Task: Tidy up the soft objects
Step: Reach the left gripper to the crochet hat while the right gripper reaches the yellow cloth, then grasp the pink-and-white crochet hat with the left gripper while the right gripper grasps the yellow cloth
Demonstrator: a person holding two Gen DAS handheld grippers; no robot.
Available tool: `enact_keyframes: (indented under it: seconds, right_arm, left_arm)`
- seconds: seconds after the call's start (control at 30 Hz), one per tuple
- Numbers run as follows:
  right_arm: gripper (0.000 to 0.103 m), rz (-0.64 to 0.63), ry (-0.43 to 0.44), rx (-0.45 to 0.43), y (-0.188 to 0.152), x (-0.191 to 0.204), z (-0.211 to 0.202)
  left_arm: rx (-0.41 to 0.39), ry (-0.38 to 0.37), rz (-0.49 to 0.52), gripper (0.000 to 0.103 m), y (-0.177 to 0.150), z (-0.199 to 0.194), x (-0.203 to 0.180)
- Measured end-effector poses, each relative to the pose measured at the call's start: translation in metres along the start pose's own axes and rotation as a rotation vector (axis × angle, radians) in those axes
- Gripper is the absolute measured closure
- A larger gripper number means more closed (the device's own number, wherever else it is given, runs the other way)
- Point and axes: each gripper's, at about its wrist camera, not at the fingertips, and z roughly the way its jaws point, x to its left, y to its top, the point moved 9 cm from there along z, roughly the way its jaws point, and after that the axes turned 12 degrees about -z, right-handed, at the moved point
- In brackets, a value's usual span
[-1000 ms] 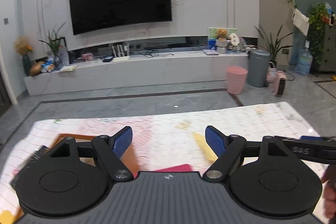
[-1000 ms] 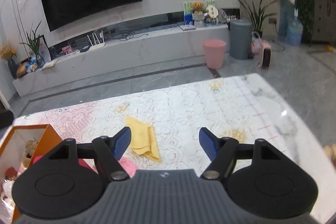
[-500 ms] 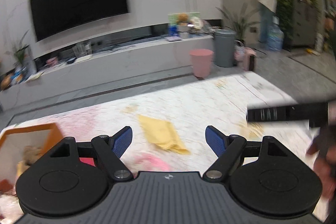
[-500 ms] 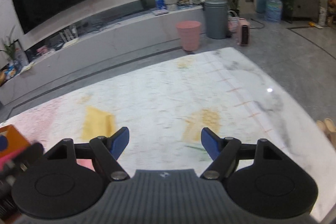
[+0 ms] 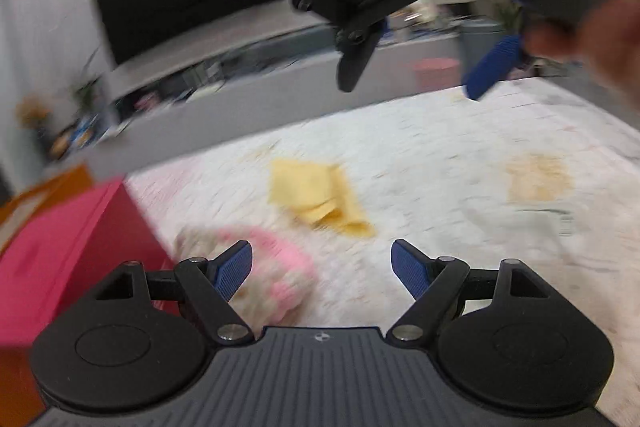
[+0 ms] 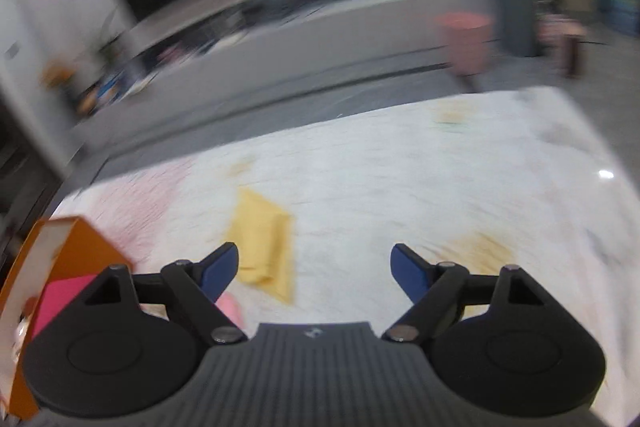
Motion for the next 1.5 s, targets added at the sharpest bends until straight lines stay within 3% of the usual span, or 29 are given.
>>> enact_keyframes:
  seconds: [0.1,0.2,0.3,0.37,0.43,0.53,0.6,0.67,0.73,0.77,0.8,0.97,1.17,1.2,1.27,1.37,1.43,1.5]
  right_arm:
    - [0.021,-0.158,0.046,0.089,0.016,0.025,0.055]
    - [0.021,-0.269,0.026,0.181,0.012,0.039,0.108]
    - [0.021,-0.316,-0.028,0.303,-0.005,0.037,0.153]
    - [0.016,-0.362,-0.036,0.292,-0.008,0.039,0.165]
    - [0.019,-0.400,-0.027,0.254,-0.006,0.045,0.168]
    - [0.044,-0.387,-0.032,0.201,-0.001,0.045,0.168]
    - [0.085,-0.409,-0.025,0.176,0.002,0.047,0.165]
    - [0.100,-0.433,-0.025,0.160,0.003,0.050,0.162]
    - [0.103,-0.475,-0.037,0.151,0.004,0.054,0.158]
    - [0.103,-0.491,-0.029,0.143,0.003,0.056,0.156]
    - [0.103,-0.494,-0.005,0.134,0.003,0.058,0.152]
    - [0.103,-0.469,0.207,0.114,-0.002,0.077,0.129]
    - [0.103,-0.544,0.349,0.147,-0.014,0.110,0.125]
    - [0.103,-0.554,0.377,0.164,-0.018,0.116,0.125]
    - [0.103,-0.598,0.377,0.207,-0.026,0.120,0.126]
    - [0.103,-0.601,0.407,0.258,-0.030,0.120,0.120]
    - [0.103,-0.606,0.438,0.294,-0.032,0.120,0.113]
    - [0.103,-0.601,0.440,0.343,-0.039,0.118,0.108]
  left_arm:
    - [0.017,0.030,-0.105,0.019,-0.002,0.004,0.017]
    - [-0.003,0.061,-0.168,0.018,0.001,-0.001,0.021]
    - [0.025,0.079,-0.267,0.016,-0.002,-0.005,0.024]
    - [0.051,0.083,-0.339,0.016,-0.006,-0.005,0.028]
    - [0.043,0.102,-0.368,0.015,-0.009,-0.007,0.028]
    - [0.029,0.130,-0.387,0.014,-0.009,-0.012,0.029]
    - [0.020,0.136,-0.402,0.014,-0.008,-0.016,0.029]
    - [0.020,0.138,-0.405,0.014,-0.008,-0.018,0.029]
    - [0.029,0.139,-0.408,0.014,-0.006,-0.019,0.028]
    - [0.027,0.136,-0.423,0.017,-0.006,-0.020,0.030]
    - [0.021,0.140,-0.438,0.027,-0.008,-0.021,0.029]
    - [0.009,0.174,-0.448,0.059,-0.009,-0.027,0.034]
    - [-0.004,0.128,-0.409,0.073,-0.009,-0.029,0.033]
    - [-0.003,0.119,-0.402,0.081,-0.009,-0.030,0.033]
    - [0.004,0.113,-0.393,0.084,-0.010,-0.032,0.035]
    - [0.019,0.088,-0.405,0.079,-0.014,-0.035,0.036]
    - [0.027,0.086,-0.400,0.061,-0.017,-0.039,0.037]
    - [0.040,0.052,-0.401,0.030,-0.018,-0.044,0.036]
